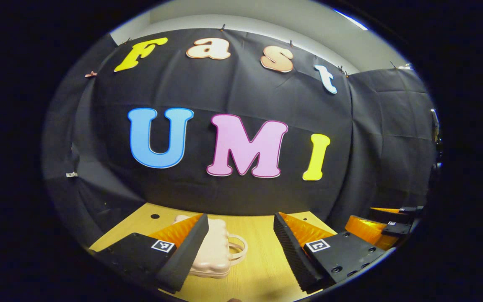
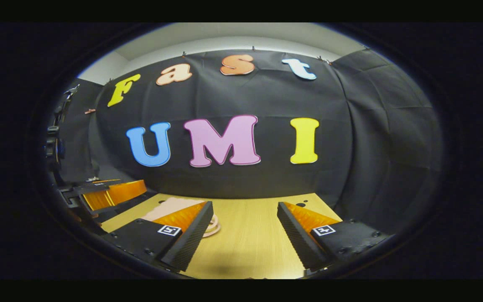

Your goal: First open the suitcase, pack the skin care products into it, and then close the suitcase.

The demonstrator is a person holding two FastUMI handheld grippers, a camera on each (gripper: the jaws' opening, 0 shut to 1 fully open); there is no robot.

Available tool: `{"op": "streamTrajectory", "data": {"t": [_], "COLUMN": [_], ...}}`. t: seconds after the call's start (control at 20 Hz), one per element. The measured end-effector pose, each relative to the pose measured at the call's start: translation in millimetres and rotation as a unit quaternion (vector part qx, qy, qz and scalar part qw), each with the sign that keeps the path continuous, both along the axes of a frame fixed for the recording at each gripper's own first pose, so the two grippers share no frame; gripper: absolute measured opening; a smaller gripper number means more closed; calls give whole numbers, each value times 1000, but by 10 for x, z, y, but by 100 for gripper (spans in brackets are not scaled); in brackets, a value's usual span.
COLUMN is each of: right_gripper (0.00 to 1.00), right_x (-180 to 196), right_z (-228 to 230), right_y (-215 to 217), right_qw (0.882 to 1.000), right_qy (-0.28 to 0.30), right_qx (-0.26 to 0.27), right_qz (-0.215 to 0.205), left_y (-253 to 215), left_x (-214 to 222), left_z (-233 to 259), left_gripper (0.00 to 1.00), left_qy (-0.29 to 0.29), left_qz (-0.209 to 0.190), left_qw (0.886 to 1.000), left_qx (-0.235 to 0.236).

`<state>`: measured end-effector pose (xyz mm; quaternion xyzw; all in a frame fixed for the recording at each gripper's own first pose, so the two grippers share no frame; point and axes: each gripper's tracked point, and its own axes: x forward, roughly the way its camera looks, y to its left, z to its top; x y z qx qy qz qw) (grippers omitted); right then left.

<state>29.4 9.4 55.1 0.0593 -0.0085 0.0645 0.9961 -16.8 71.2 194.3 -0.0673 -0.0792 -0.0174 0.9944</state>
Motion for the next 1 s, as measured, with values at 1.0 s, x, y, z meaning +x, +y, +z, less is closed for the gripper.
{"op": "streamTrajectory", "data": {"t": [1.0], "right_gripper": [97], "right_x": [-770], "right_z": [-169], "right_y": [-30], "right_qw": [1000], "right_qy": [-16], "right_qx": [-4], "right_qz": [-22], "left_y": [314], "left_x": [-782], "left_z": [-288], "left_gripper": [96], "left_qy": [12], "left_qz": [45], "left_qw": [999], "left_qx": [27]}}
